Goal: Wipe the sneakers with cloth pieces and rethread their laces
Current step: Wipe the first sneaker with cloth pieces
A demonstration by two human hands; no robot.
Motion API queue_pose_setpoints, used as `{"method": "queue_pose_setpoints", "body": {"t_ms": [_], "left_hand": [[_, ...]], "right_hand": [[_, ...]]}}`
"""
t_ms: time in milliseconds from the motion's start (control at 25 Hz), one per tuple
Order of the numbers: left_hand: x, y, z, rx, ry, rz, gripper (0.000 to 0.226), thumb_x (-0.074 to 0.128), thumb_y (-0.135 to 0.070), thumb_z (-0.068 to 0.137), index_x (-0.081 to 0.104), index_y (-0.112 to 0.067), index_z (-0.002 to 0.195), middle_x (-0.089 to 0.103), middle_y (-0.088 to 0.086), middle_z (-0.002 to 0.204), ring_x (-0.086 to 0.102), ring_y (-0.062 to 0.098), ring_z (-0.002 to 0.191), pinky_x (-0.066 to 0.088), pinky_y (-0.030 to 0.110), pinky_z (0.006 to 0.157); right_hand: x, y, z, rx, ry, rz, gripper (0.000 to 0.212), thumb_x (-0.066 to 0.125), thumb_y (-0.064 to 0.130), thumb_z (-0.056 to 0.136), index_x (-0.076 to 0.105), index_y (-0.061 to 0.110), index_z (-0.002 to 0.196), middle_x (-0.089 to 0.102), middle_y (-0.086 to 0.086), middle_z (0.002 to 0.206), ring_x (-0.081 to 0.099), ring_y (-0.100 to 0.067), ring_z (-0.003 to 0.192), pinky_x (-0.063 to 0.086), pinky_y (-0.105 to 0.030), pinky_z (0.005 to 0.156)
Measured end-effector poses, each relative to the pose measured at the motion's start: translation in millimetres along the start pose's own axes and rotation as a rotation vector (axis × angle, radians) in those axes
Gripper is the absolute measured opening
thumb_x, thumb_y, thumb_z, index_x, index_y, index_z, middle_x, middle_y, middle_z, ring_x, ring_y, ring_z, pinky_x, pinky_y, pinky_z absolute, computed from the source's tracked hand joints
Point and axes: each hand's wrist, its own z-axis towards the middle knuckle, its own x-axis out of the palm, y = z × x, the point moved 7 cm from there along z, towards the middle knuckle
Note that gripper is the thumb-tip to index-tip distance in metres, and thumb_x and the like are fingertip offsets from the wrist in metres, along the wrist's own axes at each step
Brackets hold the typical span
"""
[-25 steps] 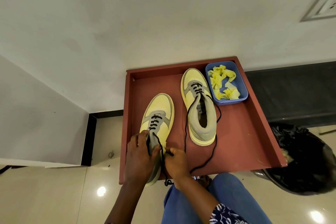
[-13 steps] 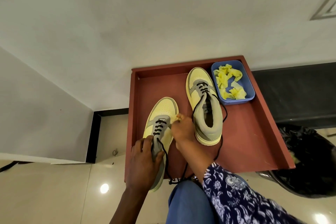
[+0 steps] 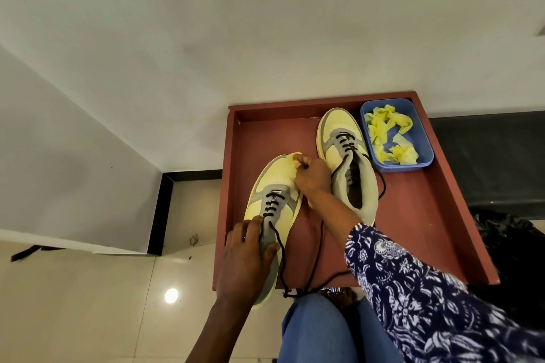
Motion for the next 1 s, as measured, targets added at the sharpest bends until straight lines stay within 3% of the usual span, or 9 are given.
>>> {"method": "queue_pose_setpoints", "body": {"t_ms": [240,520,680,1000], "left_hand": [[1.4,2.6,-0.6,-0.012,-0.007,0.000,0.052,0.053,-0.041,0.089,0.039,-0.021,0.135,0.044,0.000,0.134,0.042,0.016,0.118,0.031,0.019,0.085],[1.0,1.2,-0.3,0.000,-0.022,-0.012,0.051,0.056,-0.039,0.088,0.043,-0.020,0.133,0.047,0.001,0.130,0.044,0.015,0.115,0.030,0.019,0.084],[0.6,1.0,-1.0,0.013,-0.020,-0.008,0.052,0.056,-0.037,0.088,0.042,-0.019,0.134,0.048,0.002,0.129,0.045,0.016,0.113,0.030,0.020,0.083],[2.3,3.4,-0.1,0.036,-0.006,-0.006,0.049,0.056,-0.037,0.088,0.044,-0.020,0.132,0.048,0.001,0.128,0.045,0.015,0.111,0.031,0.020,0.081]], "right_hand": [[0.0,-25.4,-47.0,-0.009,-0.071,0.037,0.037,0.043,0.002,0.091,0.058,0.008,0.124,0.059,-0.012,0.128,0.056,-0.029,0.116,0.042,-0.027,0.095],[12.2,-42.4,-87.1,0.084,-0.017,-0.034,0.046,0.041,0.003,0.088,0.052,0.016,0.130,0.057,-0.012,0.126,0.056,-0.030,0.113,0.045,-0.031,0.091],[6.3,-37.5,-74.4,0.135,-0.055,0.036,0.044,0.041,-0.002,0.086,0.056,0.010,0.126,0.060,-0.013,0.126,0.059,-0.032,0.110,0.049,-0.036,0.092],[6.3,8.9,-21.7,0.056,0.024,-0.135,0.045,0.039,-0.005,0.084,0.051,-0.001,0.127,0.051,-0.020,0.132,0.048,-0.036,0.122,0.041,-0.036,0.099]]}}
